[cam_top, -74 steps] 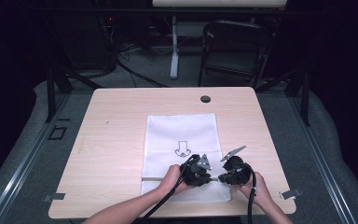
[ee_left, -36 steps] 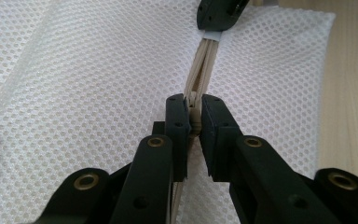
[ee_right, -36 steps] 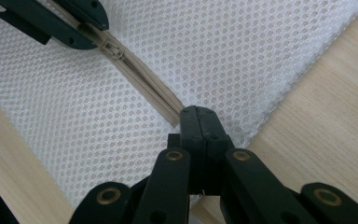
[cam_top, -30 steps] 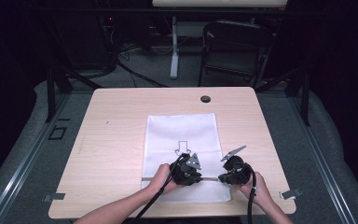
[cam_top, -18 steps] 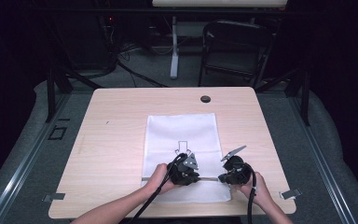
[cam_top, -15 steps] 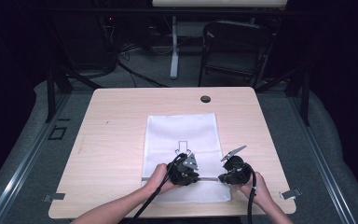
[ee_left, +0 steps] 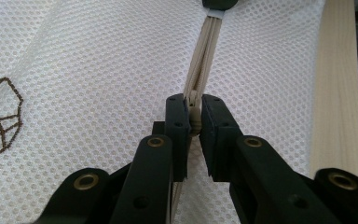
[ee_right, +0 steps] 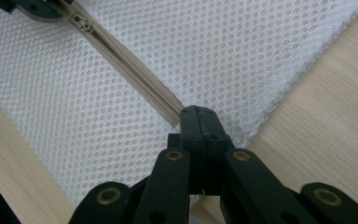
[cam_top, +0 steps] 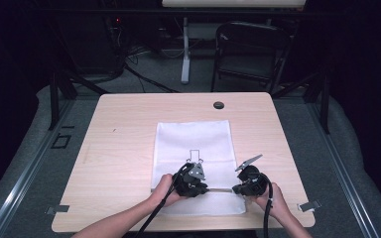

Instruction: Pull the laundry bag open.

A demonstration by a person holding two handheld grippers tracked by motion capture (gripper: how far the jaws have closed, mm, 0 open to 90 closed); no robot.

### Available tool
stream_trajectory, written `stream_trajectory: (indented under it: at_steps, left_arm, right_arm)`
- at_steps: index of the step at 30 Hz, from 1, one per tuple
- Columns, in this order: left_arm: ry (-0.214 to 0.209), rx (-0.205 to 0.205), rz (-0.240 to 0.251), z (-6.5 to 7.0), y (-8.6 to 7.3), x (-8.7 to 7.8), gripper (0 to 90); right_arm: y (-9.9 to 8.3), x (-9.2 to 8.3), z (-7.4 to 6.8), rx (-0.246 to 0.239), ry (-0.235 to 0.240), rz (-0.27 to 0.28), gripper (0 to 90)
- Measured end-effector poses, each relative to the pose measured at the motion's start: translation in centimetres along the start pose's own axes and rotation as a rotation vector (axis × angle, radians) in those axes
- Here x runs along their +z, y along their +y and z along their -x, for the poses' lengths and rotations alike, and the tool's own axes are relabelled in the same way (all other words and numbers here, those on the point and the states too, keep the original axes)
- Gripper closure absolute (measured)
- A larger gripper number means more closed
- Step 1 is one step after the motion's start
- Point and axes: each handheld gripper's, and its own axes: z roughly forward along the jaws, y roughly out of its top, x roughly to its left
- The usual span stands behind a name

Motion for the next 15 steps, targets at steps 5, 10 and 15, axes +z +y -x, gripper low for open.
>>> stream_trajectory:
  at_steps: [5, 10, 15]
  left_arm:
    - [-0.006, 0.008, -0.008, -0.07, -0.06, -0.12, 81.8]
    - [-0.005, -0.001, -0.008, -0.14, -0.41, -0.37, 81.8]
    - [0.002, -0.002, -0.012, -0.28, -0.85, -0.85, 81.8]
  right_arm:
    - [-0.02, 0.01, 0.00, 0.000, -0.001, 0.003, 90.0]
    - [-0.02, 0.02, 0.01, 0.000, 0.002, 0.004, 90.0]
    - [-0.01, 0.00, 0.03, 0.000, 0.002, 0.001, 90.0]
